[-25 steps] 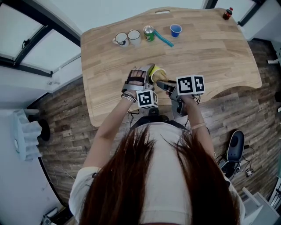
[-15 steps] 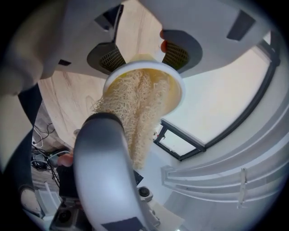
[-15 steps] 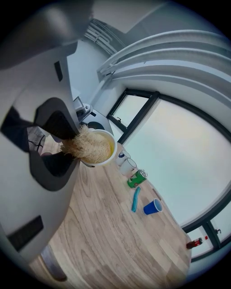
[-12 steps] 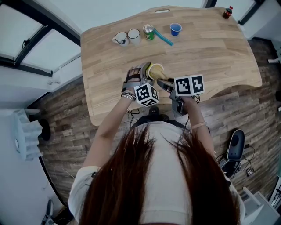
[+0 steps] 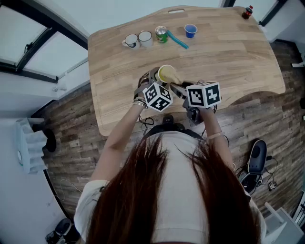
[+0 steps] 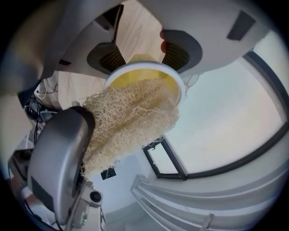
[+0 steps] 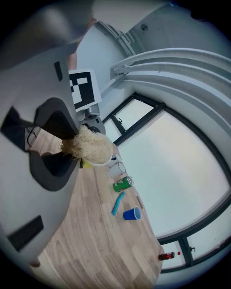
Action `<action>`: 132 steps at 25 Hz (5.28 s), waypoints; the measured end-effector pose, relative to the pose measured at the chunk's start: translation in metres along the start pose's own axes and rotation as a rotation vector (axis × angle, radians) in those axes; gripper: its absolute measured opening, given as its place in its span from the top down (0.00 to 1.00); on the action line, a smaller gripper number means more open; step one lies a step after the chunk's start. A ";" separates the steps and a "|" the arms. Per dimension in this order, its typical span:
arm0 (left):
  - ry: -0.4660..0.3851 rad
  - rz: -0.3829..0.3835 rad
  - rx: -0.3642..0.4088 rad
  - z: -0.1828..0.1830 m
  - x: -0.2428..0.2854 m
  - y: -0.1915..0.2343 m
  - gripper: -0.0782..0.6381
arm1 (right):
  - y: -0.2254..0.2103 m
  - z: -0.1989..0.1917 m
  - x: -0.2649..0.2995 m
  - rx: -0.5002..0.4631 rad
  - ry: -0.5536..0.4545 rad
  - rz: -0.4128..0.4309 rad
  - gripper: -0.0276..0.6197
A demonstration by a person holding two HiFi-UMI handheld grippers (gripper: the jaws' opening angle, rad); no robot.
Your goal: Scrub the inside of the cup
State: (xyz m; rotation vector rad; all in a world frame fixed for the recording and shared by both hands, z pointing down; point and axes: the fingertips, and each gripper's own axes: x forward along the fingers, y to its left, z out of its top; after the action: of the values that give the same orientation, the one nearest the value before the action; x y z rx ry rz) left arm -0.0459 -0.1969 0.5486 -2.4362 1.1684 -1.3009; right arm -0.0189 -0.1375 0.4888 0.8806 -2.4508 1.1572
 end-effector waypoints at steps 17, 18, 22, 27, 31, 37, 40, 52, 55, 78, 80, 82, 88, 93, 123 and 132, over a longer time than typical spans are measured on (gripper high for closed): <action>-0.057 -0.283 -0.560 0.008 -0.004 -0.001 0.54 | 0.007 0.026 -0.014 -0.108 -0.148 -0.005 0.82; -0.060 -0.290 -0.571 0.008 -0.004 -0.001 0.54 | 0.007 0.026 -0.015 -0.105 -0.151 -0.003 0.82; -0.075 -0.316 -0.596 0.010 -0.005 -0.001 0.54 | 0.006 0.026 -0.015 -0.093 -0.161 0.009 0.82; -0.113 -0.370 -0.641 0.016 -0.009 -0.001 0.54 | 0.008 0.030 -0.016 -0.093 -0.178 0.025 0.82; -0.162 -0.441 -0.714 0.025 -0.014 -0.003 0.54 | 0.013 0.034 -0.020 -0.099 -0.205 0.046 0.82; -0.232 -0.555 -0.833 0.035 -0.022 -0.003 0.54 | 0.018 0.040 -0.023 -0.111 -0.243 0.072 0.82; -0.267 -0.606 -0.867 0.040 -0.026 -0.003 0.54 | 0.020 0.042 -0.024 -0.107 -0.259 0.087 0.82; -0.363 -0.831 -0.892 0.052 -0.050 -0.010 0.54 | 0.025 0.045 -0.032 -0.013 -0.266 0.210 0.82; -0.370 -0.879 -0.863 0.054 -0.056 -0.013 0.54 | 0.026 0.045 -0.034 0.017 -0.253 0.244 0.82; -0.425 -1.204 -0.684 0.072 -0.117 -0.025 0.54 | 0.040 0.050 -0.058 0.151 -0.272 0.487 0.82; -0.431 -1.238 -0.672 0.072 -0.122 -0.024 0.54 | 0.043 0.051 -0.059 0.166 -0.268 0.517 0.82; -0.434 -1.283 -0.683 0.073 -0.127 -0.024 0.54 | 0.046 0.050 -0.060 0.184 -0.261 0.548 0.82; -0.457 -1.394 -0.707 0.079 -0.146 -0.028 0.54 | 0.050 0.046 -0.065 0.245 -0.250 0.631 0.82; -0.483 -1.452 -0.714 0.085 -0.157 -0.028 0.54 | 0.053 0.048 -0.069 0.262 -0.259 0.669 0.82; -0.495 -1.467 -0.754 0.092 -0.155 -0.023 0.54 | 0.061 0.054 -0.076 0.193 -0.258 0.666 0.82; -0.426 -1.410 -0.748 0.086 -0.139 -0.027 0.54 | 0.058 0.051 -0.074 0.099 -0.241 0.590 0.82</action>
State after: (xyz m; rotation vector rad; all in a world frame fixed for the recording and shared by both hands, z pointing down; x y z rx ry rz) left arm -0.0104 -0.1012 0.4186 -3.9674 -0.5055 -0.2433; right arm 0.0015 -0.1186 0.3855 0.3281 -2.9878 1.4331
